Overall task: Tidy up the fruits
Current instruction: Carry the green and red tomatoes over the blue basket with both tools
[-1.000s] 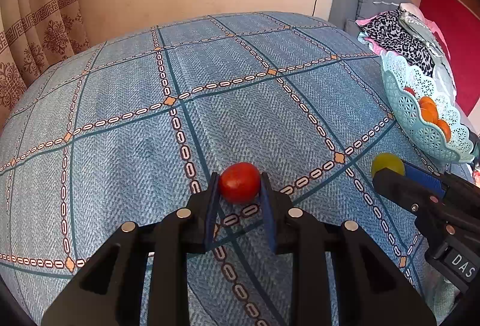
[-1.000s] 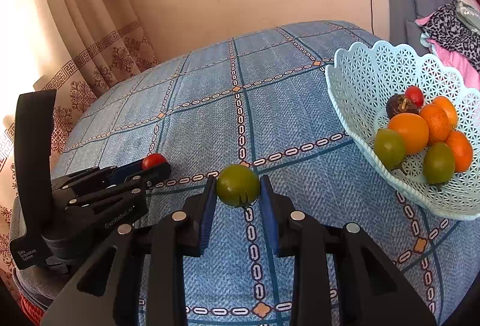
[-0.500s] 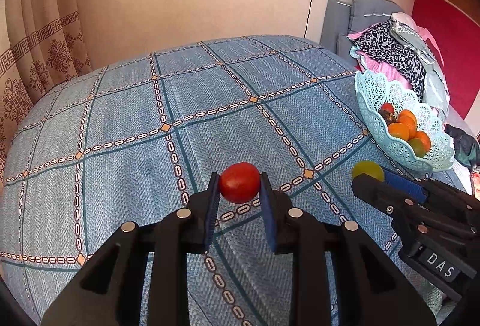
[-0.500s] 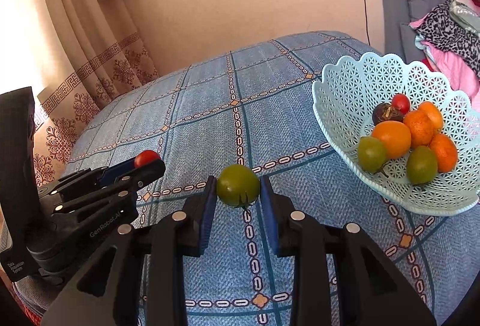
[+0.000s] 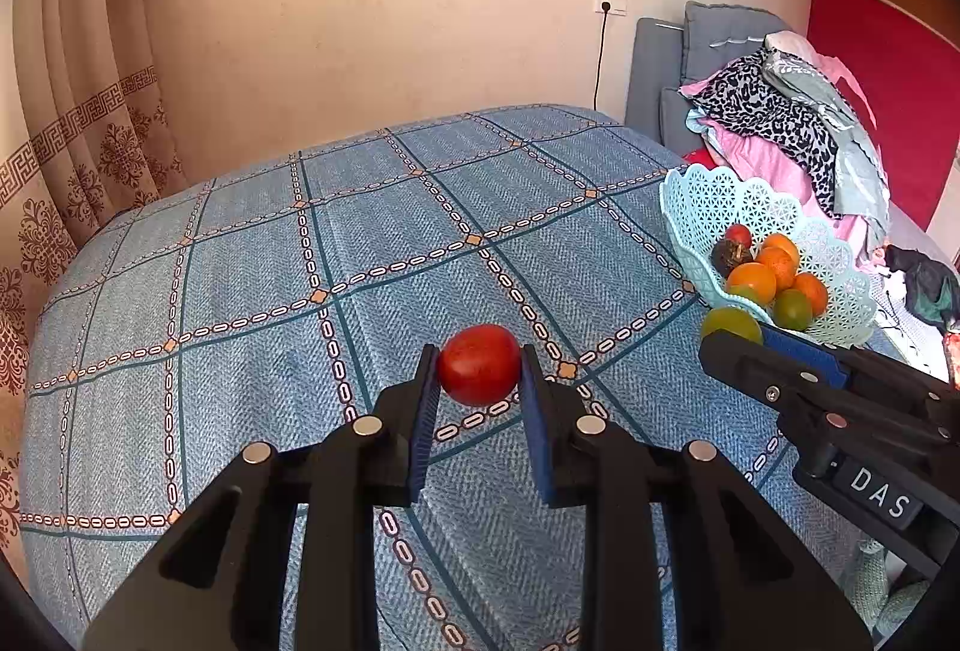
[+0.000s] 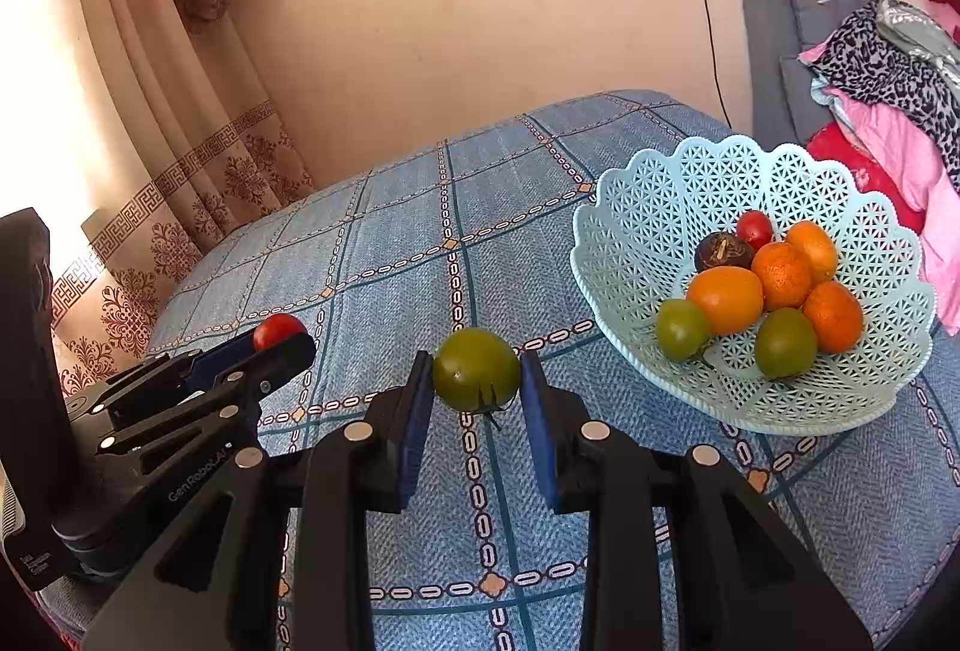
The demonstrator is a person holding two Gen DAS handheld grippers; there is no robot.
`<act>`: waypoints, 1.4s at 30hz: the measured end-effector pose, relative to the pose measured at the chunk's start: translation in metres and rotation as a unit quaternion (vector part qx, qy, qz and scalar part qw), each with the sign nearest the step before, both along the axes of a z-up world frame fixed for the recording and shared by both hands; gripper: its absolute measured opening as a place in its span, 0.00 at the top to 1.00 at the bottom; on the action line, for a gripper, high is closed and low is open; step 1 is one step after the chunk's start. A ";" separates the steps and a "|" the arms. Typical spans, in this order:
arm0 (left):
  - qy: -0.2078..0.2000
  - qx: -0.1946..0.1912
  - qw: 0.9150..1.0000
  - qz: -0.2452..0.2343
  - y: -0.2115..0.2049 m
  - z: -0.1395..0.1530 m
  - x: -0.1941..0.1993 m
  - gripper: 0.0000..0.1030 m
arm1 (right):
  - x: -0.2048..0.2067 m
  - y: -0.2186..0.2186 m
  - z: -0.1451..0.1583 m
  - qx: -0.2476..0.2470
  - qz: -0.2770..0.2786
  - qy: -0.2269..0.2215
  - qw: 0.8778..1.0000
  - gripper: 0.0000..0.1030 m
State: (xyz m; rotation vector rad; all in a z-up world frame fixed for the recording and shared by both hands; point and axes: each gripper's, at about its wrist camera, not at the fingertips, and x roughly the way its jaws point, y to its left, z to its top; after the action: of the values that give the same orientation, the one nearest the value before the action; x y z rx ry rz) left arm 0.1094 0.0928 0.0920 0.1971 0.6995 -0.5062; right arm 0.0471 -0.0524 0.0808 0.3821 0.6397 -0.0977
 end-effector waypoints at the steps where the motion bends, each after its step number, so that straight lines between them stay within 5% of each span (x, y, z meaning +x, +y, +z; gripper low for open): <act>1: -0.003 -0.001 1.000 -0.001 -0.001 0.003 0.000 0.74 | -0.002 -0.002 0.001 0.001 -0.001 -0.002 1.000 0.71; 16: -0.034 0.007 0.999 -0.029 -0.033 0.027 -0.023 0.74 | -0.039 -0.046 0.023 0.011 -0.044 -0.040 0.998 0.71; 42: 0.005 -0.016 0.995 -0.101 -0.122 0.028 -0.029 0.74 | -0.070 -0.143 0.017 0.018 -0.134 -0.045 0.990 0.71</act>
State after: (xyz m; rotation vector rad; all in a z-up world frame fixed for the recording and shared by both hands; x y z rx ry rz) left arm 0.0802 -0.0287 0.1204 0.2379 0.6845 -0.7122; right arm -0.0228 -0.1953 0.0976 0.5031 0.4983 -0.3233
